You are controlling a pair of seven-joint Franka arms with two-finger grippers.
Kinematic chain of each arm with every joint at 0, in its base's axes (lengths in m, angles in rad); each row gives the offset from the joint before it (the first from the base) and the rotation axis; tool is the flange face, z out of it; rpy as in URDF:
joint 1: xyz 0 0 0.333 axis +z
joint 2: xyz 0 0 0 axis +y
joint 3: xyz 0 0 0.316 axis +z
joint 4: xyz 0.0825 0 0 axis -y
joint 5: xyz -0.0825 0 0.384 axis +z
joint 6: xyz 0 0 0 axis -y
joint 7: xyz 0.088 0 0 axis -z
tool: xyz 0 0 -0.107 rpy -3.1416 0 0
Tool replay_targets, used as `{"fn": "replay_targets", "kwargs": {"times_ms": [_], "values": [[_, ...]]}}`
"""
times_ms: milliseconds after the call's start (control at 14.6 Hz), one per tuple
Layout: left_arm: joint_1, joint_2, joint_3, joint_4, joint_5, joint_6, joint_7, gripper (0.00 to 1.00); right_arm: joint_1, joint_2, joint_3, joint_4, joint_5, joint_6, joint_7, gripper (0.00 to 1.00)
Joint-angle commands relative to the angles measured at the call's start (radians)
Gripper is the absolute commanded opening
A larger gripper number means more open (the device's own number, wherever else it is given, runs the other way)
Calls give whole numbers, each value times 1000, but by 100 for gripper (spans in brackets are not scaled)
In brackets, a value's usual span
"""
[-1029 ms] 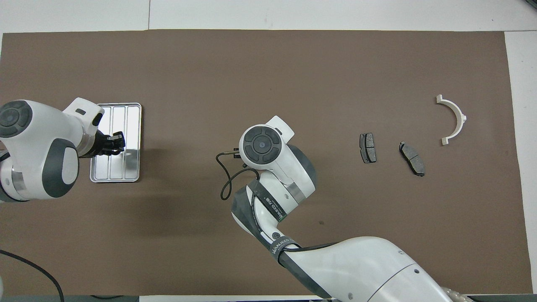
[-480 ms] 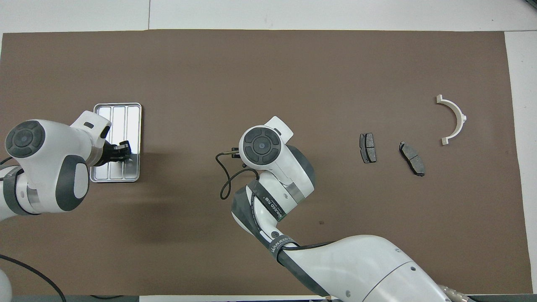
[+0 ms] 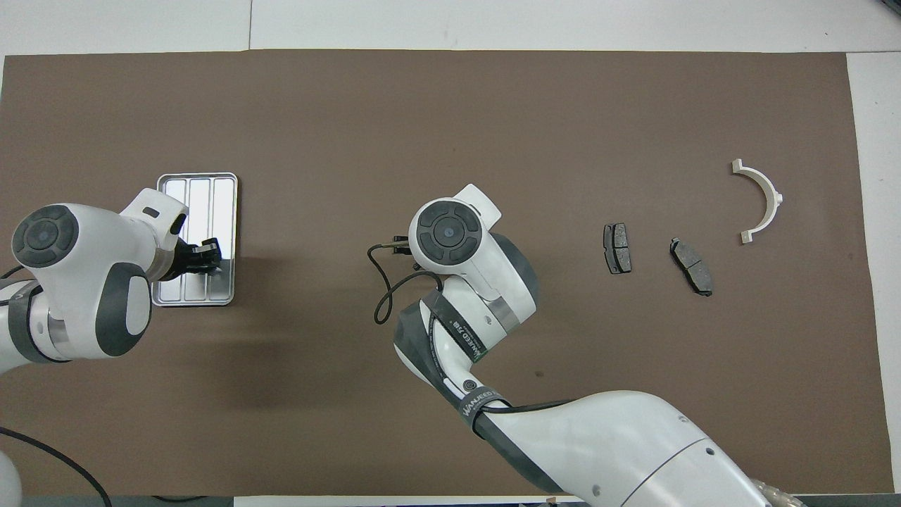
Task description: Pick bearing gear from pile to tray
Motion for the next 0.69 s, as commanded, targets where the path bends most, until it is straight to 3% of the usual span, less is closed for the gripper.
{"fn": "replay_targets", "kwargs": {"times_ms": [0, 206, 343, 480, 617], "values": [[-10, -17, -8, 144, 12, -205, -18, 82, -101, -91, 15, -7, -12, -82, -118, 100], [-71, -9, -16, 236, 1, -301, -149, 84, -212, -166, 17, 11, -9, -190, -299, 100], [-195, 6, -17, 246, -2, -228, -393, 83, -294, -224, 17, 10, -7, -258, -415, 100], [-295, 15, -17, 255, -16, -211, -519, 81, -364, -275, 15, 10, -7, -325, -520, 100], [-383, 90, -16, 333, -42, -204, -645, 81, -423, -324, 14, 10, -12, -396, -604, 100]]}}
